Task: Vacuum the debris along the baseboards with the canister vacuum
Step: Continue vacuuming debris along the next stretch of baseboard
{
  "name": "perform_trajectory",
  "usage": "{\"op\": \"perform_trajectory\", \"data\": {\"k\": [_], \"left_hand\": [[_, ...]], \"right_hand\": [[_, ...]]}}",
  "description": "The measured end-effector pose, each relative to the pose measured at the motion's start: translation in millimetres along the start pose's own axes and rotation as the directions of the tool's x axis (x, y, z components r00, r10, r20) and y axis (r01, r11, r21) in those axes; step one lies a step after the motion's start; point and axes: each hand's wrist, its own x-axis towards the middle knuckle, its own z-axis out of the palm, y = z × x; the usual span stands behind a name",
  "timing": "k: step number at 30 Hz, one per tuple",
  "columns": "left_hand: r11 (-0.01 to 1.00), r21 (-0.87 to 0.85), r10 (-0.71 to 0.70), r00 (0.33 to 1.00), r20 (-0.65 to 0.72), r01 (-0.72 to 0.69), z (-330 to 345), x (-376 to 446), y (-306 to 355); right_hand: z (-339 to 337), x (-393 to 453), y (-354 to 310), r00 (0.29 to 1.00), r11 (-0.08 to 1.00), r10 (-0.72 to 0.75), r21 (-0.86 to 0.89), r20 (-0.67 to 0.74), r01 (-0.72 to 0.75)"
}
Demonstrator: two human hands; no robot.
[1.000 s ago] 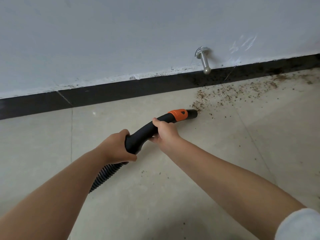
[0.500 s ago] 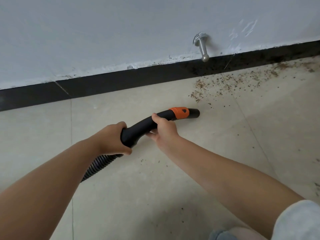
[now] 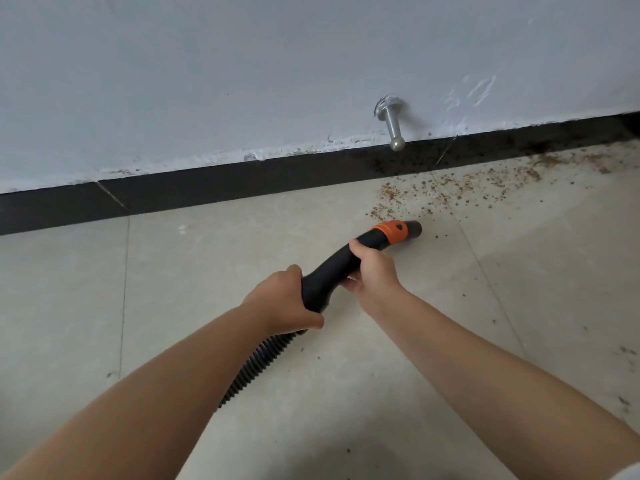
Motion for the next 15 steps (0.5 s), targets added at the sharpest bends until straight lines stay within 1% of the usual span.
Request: {"op": "perform_trajectory", "data": {"k": [4,10,13,15], "left_hand": [[1.0,-0.003,-0.008,1.0,-0.004,0.008,-4,-10,-22],[0.997,-0.012,-0.073,0.995,-0.07,0.072,-24,-27,-55],[0.993,-0.022,-0.117,0.988,-0.098,0.115,-34,-32,-69],[0.991,-0.025,-0.134,0.985,-0.108,0.132,-37,-31,-73]], "right_hand": [[14,-4,15,1.0,1.0,-0.01,-0.026,-0.014,0.01],[50,-9,28,0.994,0.996,0.063,-0.076,0.093,-0.056],[70,-12,34,0.991,0.991,0.079,-0.118,0.112,-0.065],[76,-11,35,0.989,0.991,0.087,-0.112,0.119,-0.074]]}}
